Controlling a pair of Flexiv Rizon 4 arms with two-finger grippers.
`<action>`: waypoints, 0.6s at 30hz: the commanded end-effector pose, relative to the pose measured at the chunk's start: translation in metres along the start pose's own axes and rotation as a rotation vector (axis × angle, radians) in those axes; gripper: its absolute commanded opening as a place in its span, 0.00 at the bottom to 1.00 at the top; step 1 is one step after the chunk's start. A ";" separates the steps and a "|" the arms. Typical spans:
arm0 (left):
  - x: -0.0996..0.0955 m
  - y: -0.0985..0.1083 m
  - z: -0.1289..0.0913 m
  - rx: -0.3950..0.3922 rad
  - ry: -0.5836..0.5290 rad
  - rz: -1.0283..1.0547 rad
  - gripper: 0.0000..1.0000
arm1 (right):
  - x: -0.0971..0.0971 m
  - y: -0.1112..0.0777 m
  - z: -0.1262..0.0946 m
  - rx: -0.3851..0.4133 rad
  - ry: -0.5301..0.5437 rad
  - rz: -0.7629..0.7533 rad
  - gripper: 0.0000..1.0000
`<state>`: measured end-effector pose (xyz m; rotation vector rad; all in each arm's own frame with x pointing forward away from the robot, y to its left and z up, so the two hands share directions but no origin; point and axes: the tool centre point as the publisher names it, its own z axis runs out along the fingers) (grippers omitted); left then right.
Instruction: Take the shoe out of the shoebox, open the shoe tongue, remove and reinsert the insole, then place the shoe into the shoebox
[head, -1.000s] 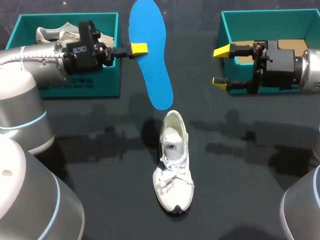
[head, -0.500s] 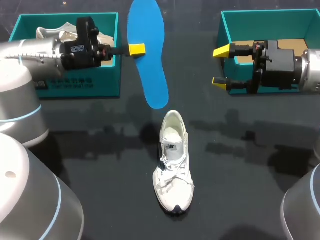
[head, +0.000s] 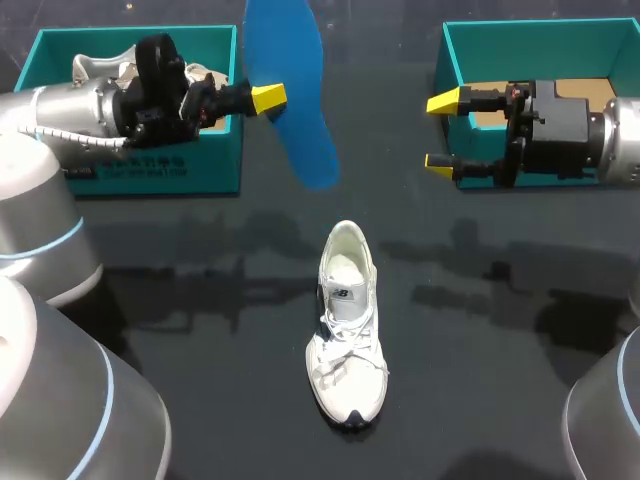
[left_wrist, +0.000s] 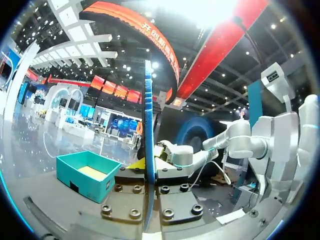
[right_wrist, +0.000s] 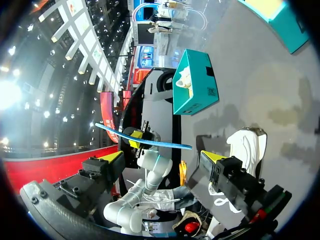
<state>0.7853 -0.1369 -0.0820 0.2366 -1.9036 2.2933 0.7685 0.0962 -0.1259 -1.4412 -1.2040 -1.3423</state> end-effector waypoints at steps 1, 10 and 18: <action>0.004 0.004 -0.002 0.047 0.012 0.252 0.00 | 0.000 0.000 0.001 -0.001 -0.004 0.002 1.00; 0.010 0.002 -0.003 0.040 0.043 0.488 0.00 | 0.000 0.000 0.001 -0.001 -0.004 0.002 1.00; 0.014 -0.004 -0.008 0.017 0.075 0.836 0.00 | 0.000 0.000 0.001 -0.001 -0.004 0.002 1.00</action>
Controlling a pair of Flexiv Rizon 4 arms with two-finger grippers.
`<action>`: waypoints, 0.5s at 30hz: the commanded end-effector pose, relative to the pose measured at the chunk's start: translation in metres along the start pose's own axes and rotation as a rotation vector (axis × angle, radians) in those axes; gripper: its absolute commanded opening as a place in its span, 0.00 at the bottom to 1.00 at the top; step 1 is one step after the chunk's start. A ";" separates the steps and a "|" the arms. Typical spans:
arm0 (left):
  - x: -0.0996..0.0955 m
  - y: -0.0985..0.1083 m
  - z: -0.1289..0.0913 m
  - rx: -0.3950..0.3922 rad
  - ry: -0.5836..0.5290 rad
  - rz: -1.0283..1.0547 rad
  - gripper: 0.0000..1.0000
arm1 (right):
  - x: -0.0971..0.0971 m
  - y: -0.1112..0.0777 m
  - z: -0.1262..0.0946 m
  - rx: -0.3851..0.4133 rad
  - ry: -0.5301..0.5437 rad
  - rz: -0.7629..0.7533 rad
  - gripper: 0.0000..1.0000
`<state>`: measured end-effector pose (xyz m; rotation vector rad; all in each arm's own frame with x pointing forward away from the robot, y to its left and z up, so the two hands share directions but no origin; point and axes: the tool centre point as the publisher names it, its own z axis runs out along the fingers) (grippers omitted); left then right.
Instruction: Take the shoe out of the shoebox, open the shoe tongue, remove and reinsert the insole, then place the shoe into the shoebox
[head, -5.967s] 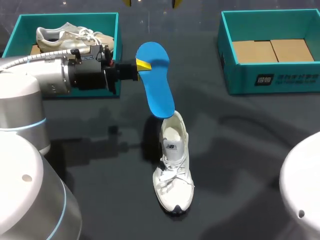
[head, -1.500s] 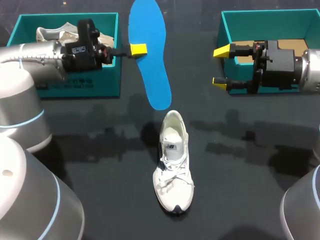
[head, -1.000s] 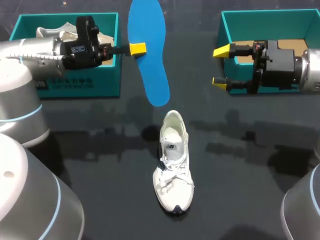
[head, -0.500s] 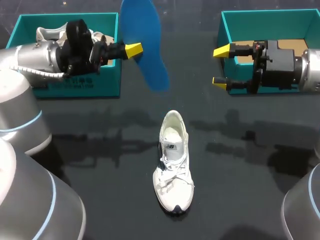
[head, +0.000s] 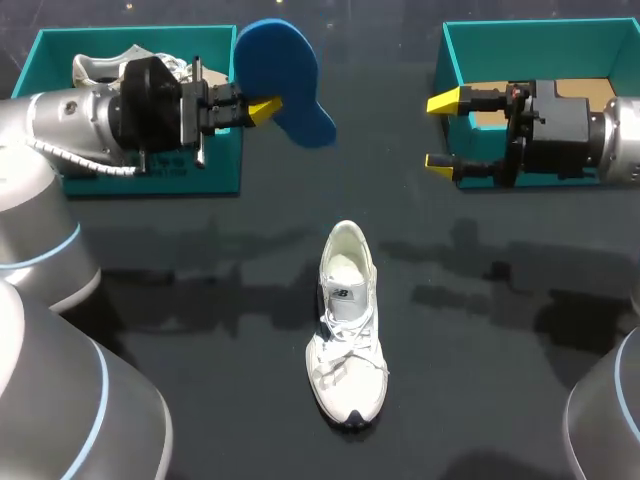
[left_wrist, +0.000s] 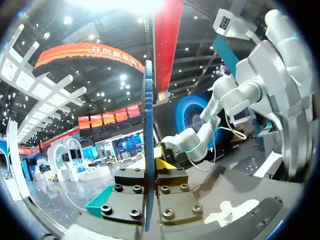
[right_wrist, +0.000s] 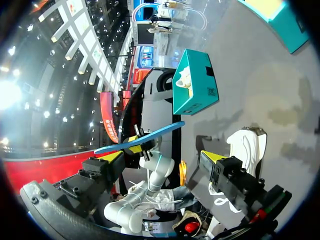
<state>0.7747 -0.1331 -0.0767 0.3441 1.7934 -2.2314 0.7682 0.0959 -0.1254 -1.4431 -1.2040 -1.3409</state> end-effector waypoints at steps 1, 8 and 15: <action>0.003 -0.001 -0.004 -0.015 0.044 0.313 0.00 | 0.000 0.000 0.002 -0.001 -0.002 0.000 1.00; 0.010 -0.005 -0.004 0.032 0.059 0.582 0.00 | 0.000 0.000 0.002 -0.001 -0.002 0.000 1.00; 0.008 -0.005 -0.005 0.033 0.046 0.584 0.00 | 0.000 0.000 0.002 -0.001 -0.002 0.000 1.00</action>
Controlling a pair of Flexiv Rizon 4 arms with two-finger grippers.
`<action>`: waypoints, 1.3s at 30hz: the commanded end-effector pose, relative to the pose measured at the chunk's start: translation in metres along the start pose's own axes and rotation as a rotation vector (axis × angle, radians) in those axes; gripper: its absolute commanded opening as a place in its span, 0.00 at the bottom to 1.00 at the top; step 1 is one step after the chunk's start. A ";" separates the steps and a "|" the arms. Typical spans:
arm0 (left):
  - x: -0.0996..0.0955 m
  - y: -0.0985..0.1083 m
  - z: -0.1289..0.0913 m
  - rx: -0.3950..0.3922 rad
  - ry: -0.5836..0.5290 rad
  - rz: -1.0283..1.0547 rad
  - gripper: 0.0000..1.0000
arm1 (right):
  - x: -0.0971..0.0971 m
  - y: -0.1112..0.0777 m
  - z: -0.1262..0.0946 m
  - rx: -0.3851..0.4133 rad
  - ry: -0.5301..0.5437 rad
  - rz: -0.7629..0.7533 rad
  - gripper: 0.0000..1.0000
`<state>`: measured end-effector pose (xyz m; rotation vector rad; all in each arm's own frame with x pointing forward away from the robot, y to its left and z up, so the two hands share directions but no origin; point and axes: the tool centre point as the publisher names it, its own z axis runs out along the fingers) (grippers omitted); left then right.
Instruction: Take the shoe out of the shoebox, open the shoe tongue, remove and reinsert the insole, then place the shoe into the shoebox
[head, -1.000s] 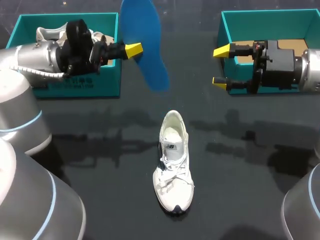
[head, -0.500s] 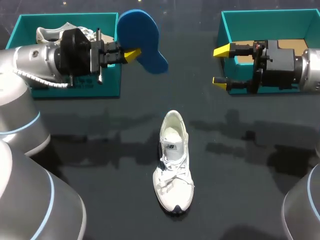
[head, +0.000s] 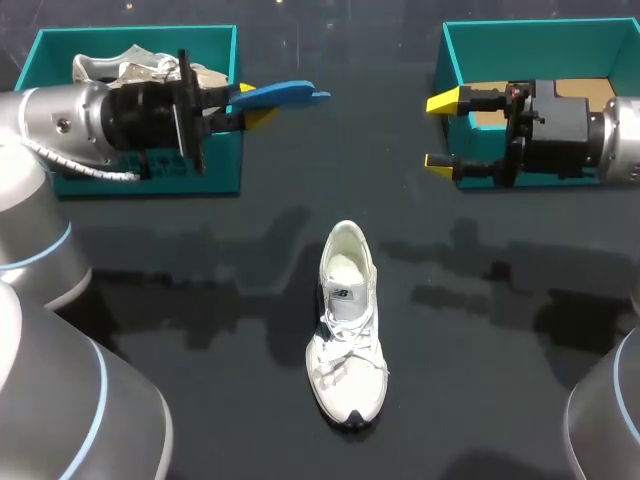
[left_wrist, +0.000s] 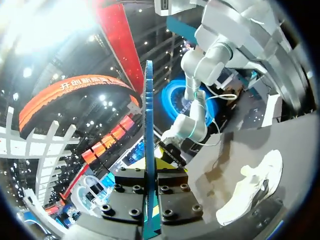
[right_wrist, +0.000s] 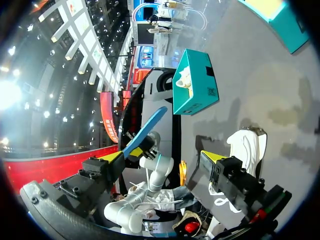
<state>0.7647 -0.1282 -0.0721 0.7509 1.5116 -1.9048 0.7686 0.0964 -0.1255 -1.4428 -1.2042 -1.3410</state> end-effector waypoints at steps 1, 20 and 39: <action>0.002 0.002 -0.001 0.015 -0.005 0.099 0.00 | 0.000 -0.001 0.001 -0.001 -0.002 0.001 1.00; 0.010 0.016 0.014 -0.041 0.077 0.529 0.00 | 0.000 -0.001 0.001 -0.001 -0.002 0.001 1.00; 0.030 0.044 0.030 -0.181 0.167 0.670 0.00 | 0.006 -0.012 0.023 0.100 -0.067 -0.160 1.00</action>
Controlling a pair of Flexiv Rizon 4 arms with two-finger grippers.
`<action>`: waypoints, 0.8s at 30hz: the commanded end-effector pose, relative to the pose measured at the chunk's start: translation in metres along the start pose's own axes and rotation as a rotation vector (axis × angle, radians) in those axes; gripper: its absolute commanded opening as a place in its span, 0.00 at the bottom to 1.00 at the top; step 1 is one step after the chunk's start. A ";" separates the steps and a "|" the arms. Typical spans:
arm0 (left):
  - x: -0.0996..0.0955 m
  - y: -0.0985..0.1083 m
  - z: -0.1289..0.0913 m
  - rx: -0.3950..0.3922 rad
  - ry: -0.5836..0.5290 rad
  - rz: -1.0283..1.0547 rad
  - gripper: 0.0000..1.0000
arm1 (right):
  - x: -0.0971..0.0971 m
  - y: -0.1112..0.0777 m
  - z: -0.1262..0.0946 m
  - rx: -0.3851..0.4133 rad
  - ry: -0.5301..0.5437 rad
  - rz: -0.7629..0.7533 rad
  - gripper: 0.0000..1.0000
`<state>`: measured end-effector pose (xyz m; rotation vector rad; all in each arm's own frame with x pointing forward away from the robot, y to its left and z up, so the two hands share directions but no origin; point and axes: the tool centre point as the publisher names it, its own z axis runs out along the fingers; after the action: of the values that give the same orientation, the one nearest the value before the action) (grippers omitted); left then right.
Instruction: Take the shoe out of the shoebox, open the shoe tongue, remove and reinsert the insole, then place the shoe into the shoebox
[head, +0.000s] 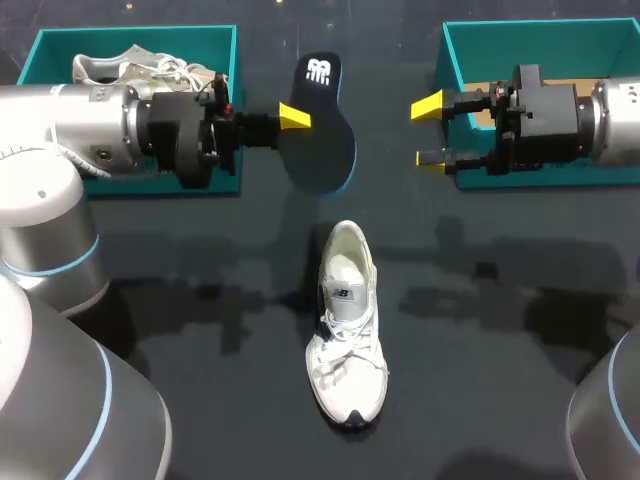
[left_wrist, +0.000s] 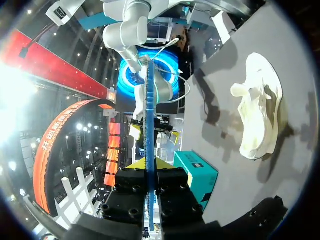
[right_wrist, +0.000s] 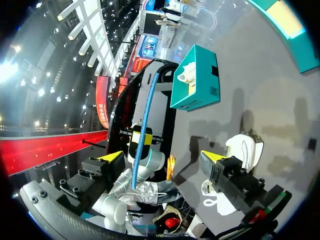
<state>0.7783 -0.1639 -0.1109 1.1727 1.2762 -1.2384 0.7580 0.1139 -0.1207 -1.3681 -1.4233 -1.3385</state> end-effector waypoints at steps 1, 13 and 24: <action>0.008 -0.003 0.005 -0.018 0.006 -0.003 0.00 | -0.002 0.002 0.011 0.023 0.005 -0.007 1.00; 0.012 -0.002 0.006 -0.027 0.014 0.013 0.00 | -0.005 0.002 0.013 0.025 0.029 -0.012 1.00; 0.013 -0.002 0.012 -0.047 0.018 0.052 0.00 | -0.006 0.003 0.046 0.093 0.013 -0.030 1.00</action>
<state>0.7761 -0.1711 -0.1229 1.1814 1.2814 -1.1755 0.7592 0.1420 -0.1297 -1.2832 -1.4795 -1.2948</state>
